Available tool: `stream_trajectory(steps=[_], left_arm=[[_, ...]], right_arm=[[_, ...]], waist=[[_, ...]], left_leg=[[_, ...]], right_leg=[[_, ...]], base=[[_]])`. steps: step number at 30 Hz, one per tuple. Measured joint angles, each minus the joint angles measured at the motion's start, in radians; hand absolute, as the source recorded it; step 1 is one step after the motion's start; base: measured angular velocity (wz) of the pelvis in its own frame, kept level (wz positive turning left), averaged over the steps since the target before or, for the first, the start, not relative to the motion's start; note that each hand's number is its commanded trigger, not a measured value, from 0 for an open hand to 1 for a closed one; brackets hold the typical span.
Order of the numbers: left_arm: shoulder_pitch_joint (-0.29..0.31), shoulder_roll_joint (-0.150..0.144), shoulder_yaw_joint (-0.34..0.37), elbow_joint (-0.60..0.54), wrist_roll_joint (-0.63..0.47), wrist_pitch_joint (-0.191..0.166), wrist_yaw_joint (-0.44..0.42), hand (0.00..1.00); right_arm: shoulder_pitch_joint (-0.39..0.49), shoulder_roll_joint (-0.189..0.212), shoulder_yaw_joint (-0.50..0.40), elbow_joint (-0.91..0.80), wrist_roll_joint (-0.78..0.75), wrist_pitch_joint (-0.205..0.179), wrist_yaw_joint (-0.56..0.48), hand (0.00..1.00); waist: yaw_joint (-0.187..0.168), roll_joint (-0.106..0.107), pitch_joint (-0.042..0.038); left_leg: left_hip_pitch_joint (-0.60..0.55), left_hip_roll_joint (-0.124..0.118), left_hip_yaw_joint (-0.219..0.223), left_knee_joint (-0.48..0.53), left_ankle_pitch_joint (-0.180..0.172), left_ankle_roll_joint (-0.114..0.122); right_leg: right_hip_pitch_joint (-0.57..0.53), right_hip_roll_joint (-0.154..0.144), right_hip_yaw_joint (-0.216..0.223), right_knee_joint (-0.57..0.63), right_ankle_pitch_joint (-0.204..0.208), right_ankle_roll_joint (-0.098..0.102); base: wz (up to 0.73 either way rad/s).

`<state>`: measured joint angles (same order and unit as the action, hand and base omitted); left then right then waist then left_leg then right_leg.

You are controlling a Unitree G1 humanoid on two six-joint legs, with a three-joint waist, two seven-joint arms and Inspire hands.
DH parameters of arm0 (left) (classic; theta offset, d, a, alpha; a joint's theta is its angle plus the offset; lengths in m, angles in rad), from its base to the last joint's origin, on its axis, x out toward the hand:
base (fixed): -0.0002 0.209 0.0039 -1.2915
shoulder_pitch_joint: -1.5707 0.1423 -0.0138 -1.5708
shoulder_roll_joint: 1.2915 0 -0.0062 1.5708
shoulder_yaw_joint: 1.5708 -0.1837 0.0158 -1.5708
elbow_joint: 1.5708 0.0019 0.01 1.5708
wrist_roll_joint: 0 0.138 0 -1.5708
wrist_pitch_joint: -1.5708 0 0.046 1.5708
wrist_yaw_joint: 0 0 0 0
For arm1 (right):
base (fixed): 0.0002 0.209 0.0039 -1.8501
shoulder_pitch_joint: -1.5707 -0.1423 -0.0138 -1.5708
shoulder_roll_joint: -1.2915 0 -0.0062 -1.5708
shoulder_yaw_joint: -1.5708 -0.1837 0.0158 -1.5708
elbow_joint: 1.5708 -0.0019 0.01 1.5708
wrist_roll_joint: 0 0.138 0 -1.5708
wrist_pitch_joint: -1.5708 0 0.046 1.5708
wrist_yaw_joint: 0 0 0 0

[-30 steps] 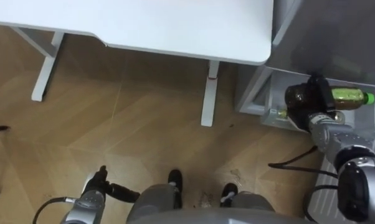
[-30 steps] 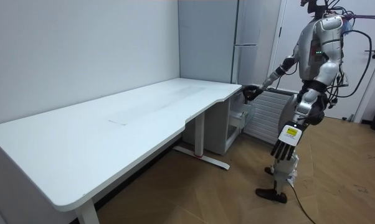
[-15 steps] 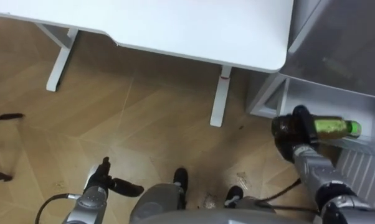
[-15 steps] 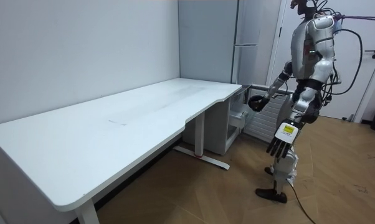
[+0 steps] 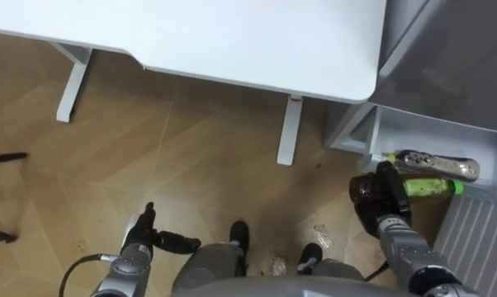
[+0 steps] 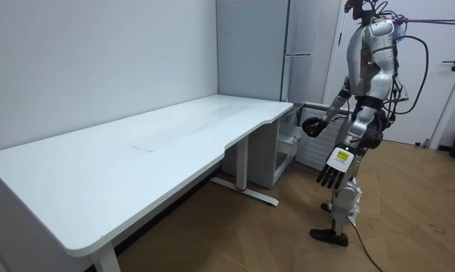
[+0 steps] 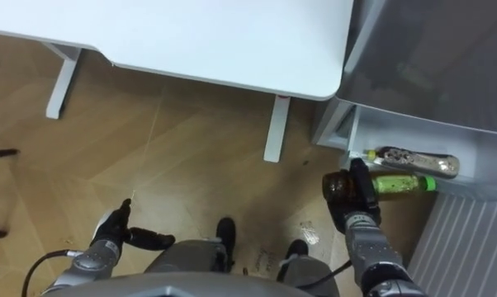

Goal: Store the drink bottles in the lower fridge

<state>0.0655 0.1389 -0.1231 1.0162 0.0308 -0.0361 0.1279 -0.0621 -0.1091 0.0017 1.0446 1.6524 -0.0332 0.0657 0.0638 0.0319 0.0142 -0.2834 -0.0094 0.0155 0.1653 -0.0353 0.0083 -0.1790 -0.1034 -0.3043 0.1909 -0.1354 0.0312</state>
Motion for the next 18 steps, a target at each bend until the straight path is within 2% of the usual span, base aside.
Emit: stream_trajectory(steps=[8,13,18], left_arm=[[-0.001,0.003,0.002,0.02,-0.027,-0.016,0.0,0.0],[-0.017,0.018,0.003,0.02,-0.019,-0.016,-0.001,0.0],[-0.018,0.036,0.005,0.027,0.003,-0.004,-0.002,0.0]], right_arm=[[-0.034,-0.002,-0.027,0.001,0.002,0.002,-0.006,1.0],[-0.148,-0.03,-0.09,0.061,-0.001,0.004,-0.02,1.0],[-0.252,-0.078,-0.166,0.128,-0.008,0.015,-0.029,1.0]], waist=[[-0.005,0.001,0.0047],[-0.009,-0.005,0.0097],[-0.005,-0.014,0.0159]], left_leg=[[-0.003,-0.002,0.006,0.0,-0.002,0.002],[-0.006,-0.002,0.014,0.002,-0.002,0.003],[-0.01,-0.008,0.021,0.003,-0.002,0.003]], right_leg=[[0.001,-0.003,-0.003,-0.002,-0.003,0.003],[-0.001,-0.004,0.0,0.0,-0.004,0.004],[-0.021,-0.018,-0.005,0.046,-0.031,0.005]], base=[[0.01],[0.0],[0.05]])
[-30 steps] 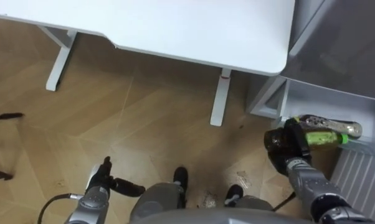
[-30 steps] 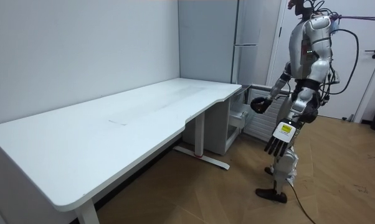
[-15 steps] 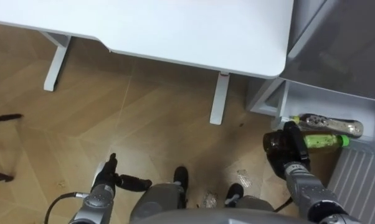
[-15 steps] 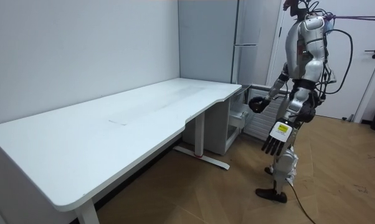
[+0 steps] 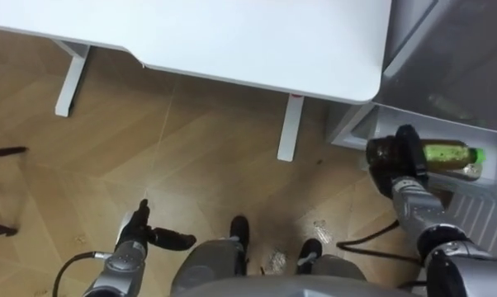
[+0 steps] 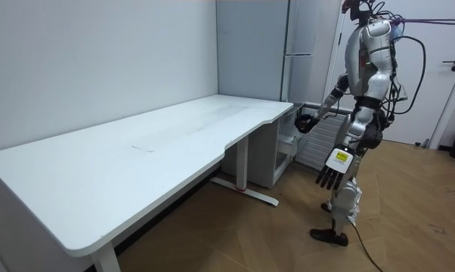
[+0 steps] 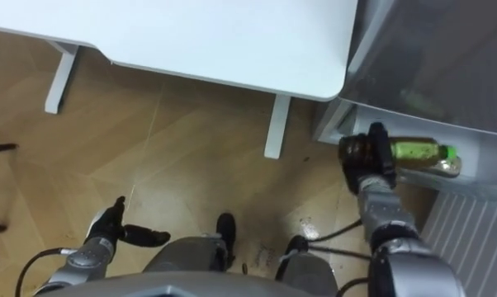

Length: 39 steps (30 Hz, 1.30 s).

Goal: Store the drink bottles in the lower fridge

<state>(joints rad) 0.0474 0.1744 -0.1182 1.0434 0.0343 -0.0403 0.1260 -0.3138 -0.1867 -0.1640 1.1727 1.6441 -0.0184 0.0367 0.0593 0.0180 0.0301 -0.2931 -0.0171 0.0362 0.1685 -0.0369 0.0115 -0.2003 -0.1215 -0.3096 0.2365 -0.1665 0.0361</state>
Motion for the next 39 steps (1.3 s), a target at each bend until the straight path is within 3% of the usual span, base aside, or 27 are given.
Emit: stream_trajectory(steps=[6,12,16,17,18,34,39], left_arm=[[-0.003,0.017,0.002,0.001,0.004,0.047,0.0,0.0],[-0.033,0.018,-0.003,0.003,0.026,0.063,-0.001,0.0],[-0.043,0.019,-0.003,0.007,0.026,0.064,-0.008,0.0],[-0.048,0.019,-0.003,0.01,0.026,0.064,-0.01,0.0],[-0.049,0.02,-0.003,0.01,0.027,0.064,-0.01,0.0],[-0.074,0.031,-0.003,0.037,0.026,0.064,-0.002,0.0],[-0.074,0.033,-0.003,0.045,0.027,0.065,-0.002,0.0]], right_arm=[[-0.065,-0.05,-0.077,0.096,-0.001,0.025,-0.051,1.0],[-0.135,-0.099,-0.095,0.13,-0.014,0.027,-0.08,1.0],[-0.162,-0.112,-0.096,0.149,-0.027,0.037,-0.083,1.0],[-0.165,-0.116,-0.096,0.15,-0.03,0.038,-0.088,0.66],[-0.166,-0.12,-0.096,0.153,-0.037,0.039,-0.09,0.0],[-0.17,-0.129,-0.099,0.158,-0.043,0.041,-0.17,0.0],[-0.17,-0.147,-0.146,0.164,-0.04,0.038,-0.187,0.0]], waist=[[0.001,0.0,0.0005],[0.001,0.0,0.0072],[0.0,-0.002,0.0119],[0.0,-0.002,0.013],[0.0,-0.001,0.0133],[0.003,0.011,0.0125],[-0.004,0.012,0.0118]], left_leg=[[-0.028,0.002,0.0,0.004,0.0,0.0],[-0.081,0.005,0.001,0.028,0.0,0.0],[-0.101,0.005,0.002,0.036,0.0,0.0],[-0.105,0.005,0.002,0.037,0.0,0.0],[-0.109,0.005,0.002,0.038,0.0,0.0],[-0.115,0.005,0.015,0.035,0.0,0.0],[-0.109,0.005,0.016,0.037,0.0,0.0]], right_leg=[[-0.031,0.0,0.003,0.011,-0.003,-0.003],[-0.085,-0.002,-0.001,0.045,-0.011,-0.01],[-0.108,-0.005,0.0,0.059,-0.015,-0.011],[-0.111,-0.005,0.0,0.06,-0.015,-0.011],[-0.114,-0.005,0.001,0.059,-0.015,-0.011],[-0.119,-0.005,0.004,0.056,-0.016,-0.011],[-0.109,-0.005,-0.003,0.056,-0.015,-0.011]], base=[[0.0],[0.01],[0.0],[0.04],[0.04],[0.0],[0.02]])
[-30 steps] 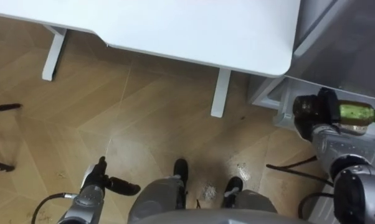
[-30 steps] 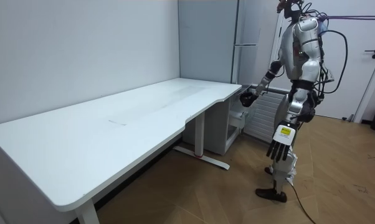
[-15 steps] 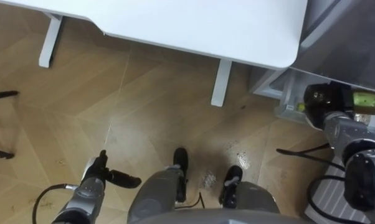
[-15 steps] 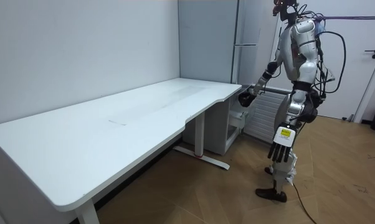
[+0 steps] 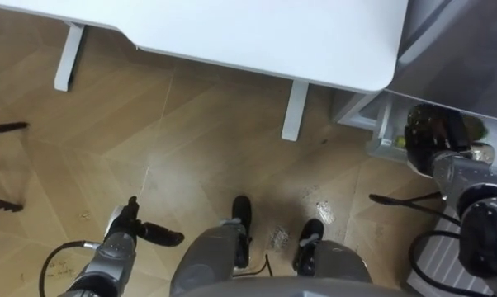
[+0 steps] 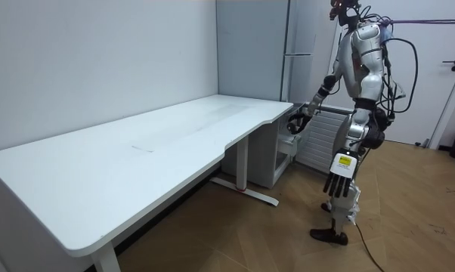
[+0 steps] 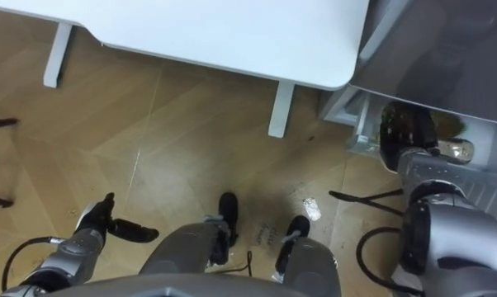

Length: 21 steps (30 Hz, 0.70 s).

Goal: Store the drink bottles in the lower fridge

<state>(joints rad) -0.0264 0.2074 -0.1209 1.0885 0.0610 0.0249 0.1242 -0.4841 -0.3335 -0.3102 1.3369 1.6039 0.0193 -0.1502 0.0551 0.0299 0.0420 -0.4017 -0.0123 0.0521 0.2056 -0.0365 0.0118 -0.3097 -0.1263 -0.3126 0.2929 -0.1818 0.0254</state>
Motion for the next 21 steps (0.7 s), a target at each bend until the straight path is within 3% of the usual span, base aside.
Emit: stream_trajectory(steps=[5,16,21], left_arm=[[0.0,0.001,0.0,0.0,0.001,0.006,-0.001,0.0],[-0.001,0.005,0.0,-0.002,0.013,0.014,-0.004,0.0],[0.012,0.006,0.001,-0.001,0.013,0.015,-0.011,0.0]], right_arm=[[0.0,-0.019,-0.009,0.003,0.001,-0.007,-0.001,0.0],[0.007,-0.019,-0.009,0.026,-0.004,0.006,-0.001,0.0],[0.024,-0.018,-0.008,0.039,-0.042,0.026,0.001,0.0]], waist=[[0.0,0.0,-0.0004],[-0.008,-0.008,-0.0044],[-0.025,-0.019,-0.0128]], left_leg=[[0.016,0.001,0.0,0.001,0.0,0.0],[0.059,0.0,0.002,0.0,0.001,0.002],[0.093,0.0,0.002,-0.001,0.001,0.002]], right_leg=[[0.018,0.001,0.002,-0.001,0.0,0.0],[0.059,0.002,0.006,-0.002,-0.001,0.001],[0.101,0.005,0.005,-0.02,0.0,0.001]], base=[[0.0],[0.01],[0.01]])
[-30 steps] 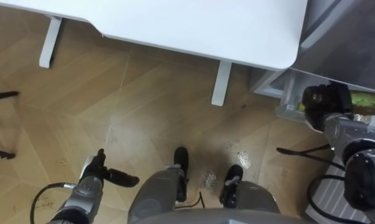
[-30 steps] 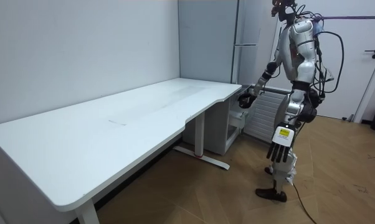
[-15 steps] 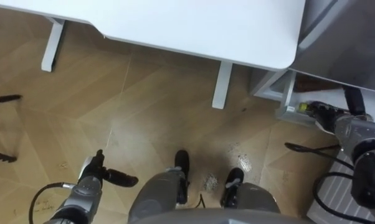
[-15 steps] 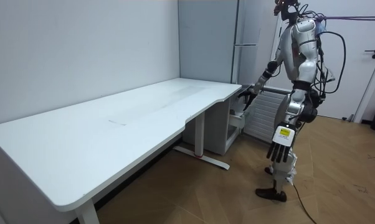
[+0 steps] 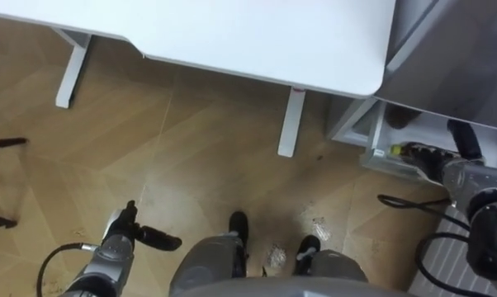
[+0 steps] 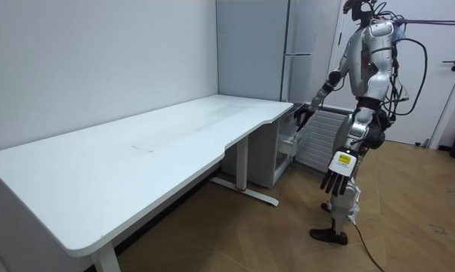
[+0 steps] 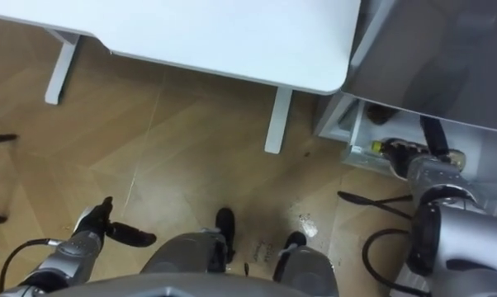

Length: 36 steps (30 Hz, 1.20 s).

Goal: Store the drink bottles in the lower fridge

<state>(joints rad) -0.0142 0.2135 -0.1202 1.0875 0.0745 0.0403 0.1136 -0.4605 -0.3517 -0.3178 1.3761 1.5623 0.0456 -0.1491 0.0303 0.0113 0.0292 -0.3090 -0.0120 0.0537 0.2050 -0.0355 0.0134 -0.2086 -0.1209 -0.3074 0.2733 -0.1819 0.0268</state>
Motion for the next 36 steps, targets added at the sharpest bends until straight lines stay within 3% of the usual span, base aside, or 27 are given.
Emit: stream_trajectory(steps=[2,4,6,8,9,14,18,22,25,30,36], left_arm=[[0.007,0.002,0.002,0.0,0.0,0.0,-0.013,0.0],[0.018,0.002,0.002,-0.001,0.0,0.001,-0.015,0.0],[0.038,0.007,0.003,-0.008,0.0,0.001,-0.016,0.0],[0.054,0.013,0.012,-0.008,0.002,0.003,-0.017,0.0],[0.064,0.012,0.035,-0.01,0.007,0.004,-0.018,0.0],[0.086,0.015,0.068,-0.037,0.035,0.004,-0.018,0.0],[0.087,0.015,0.078,-0.044,0.047,-0.001,-0.017,0.0],[0.104,0.015,0.085,-0.047,0.048,-0.011,-0.008,0.0],[0.125,0.006,0.13,-0.047,0.059,-0.014,-0.005,0.0],[0.165,-0.003,0.171,-0.044,0.061,-0.037,0.013,0.0],[0.181,-0.007,0.176,-0.044,0.061,-0.046,0.013,0.0]], right_arm=[[0.032,0.0,-0.001,0.0,-0.005,-0.001,0.015,0.0],[0.059,0.0,-0.001,0.0,-0.005,-0.001,0.034,0.0],[0.105,0.0,-0.001,-0.015,-0.003,-0.002,0.042,0.0],[0.124,0.0,-0.002,-0.017,-0.002,-0.004,0.043,0.0],[0.134,0.0,-0.01,-0.017,-0.004,-0.004,0.043,0.0],[0.168,0.0,-0.017,-0.019,-0.041,-0.029,0.043,0.0],[0.236,0.011,0.047,-0.022,-0.196,-0.036,0.055,0.0],[0.31,0.016,0.088,-0.023,-0.242,-0.035,0.064,0.0],[0.374,0.047,0.1,-0.028,-0.333,-0.04,0.066,0.0],[0.452,0.1,0.1,-0.018,-0.477,-0.044,0.085,0.0],[0.492,0.127,0.161,-0.021,-0.59,-0.044,0.127,0.0]], waist=[[-0.01,-0.008,-0.0069],[-0.021,-0.011,-0.0081],[-0.023,-0.014,-0.0222],[-0.025,-0.016,-0.0236],[-0.027,-0.017,-0.028],[-0.034,-0.018,-0.0269],[-0.028,-0.017,-0.0269],[-0.028,-0.018,-0.0255],[-0.028,-0.027,-0.0204],[-0.051,-0.029,-0.0204],[-0.059,-0.032,-0.0192]], left_leg=[[0.019,0.001,0.004,0.0,0.0,0.0],[0.042,0.001,0.007,-0.003,-0.001,0.0],[0.07,0.005,0.03,-0.016,-0.003,0.003],[0.093,0.008,0.038,-0.024,-0.007,0.003],[0.102,0.012,0.043,-0.026,-0.009,0.002],[0.15,0.017,0.049,-0.041,-0.012,-0.002],[0.175,0.018,0.051,-0.042,-0.023,-0.007],[0.193,0.019,0.057,-0.043,-0.031,-0.008],[0.223,0.024,0.075,-0.046,-0.046,-0.013],[0.257,0.025,0.09,-0.045,-0.068,-0.017],[0.295,0.026,0.112,-0.041,-0.092,-0.018]], right_leg=[[0.026,0.002,-0.004,-0.015,0.001,0.0],[0.053,0.004,-0.01,-0.027,0.003,0.001],[0.071,0.007,-0.007,-0.04,0.004,0.003],[0.09,0.012,0.003,-0.047,0.007,0.003],[0.098,0.017,0.01,-0.056,0.011,0.001],[0.142,0.024,0.013,-0.073,0.018,-0.001],[0.172,0.028,0.017,-0.09,0.017,-0.001],[0.193,0.03,0.025,-0.102,0.016,0.0],[0.221,0.035,0.037,-0.11,0.015,0.002],[0.254,0.037,0.059,-0.123,0.006,0.006],[0.281,0.037,0.085,-0.125,0.003,0.011]], base=[[0.05],[0.04],[-0.1],[-0.17],[-0.17],[-0.07],[-0.03],[-0.05],[-0.16],[-0.11],[-0.14]])
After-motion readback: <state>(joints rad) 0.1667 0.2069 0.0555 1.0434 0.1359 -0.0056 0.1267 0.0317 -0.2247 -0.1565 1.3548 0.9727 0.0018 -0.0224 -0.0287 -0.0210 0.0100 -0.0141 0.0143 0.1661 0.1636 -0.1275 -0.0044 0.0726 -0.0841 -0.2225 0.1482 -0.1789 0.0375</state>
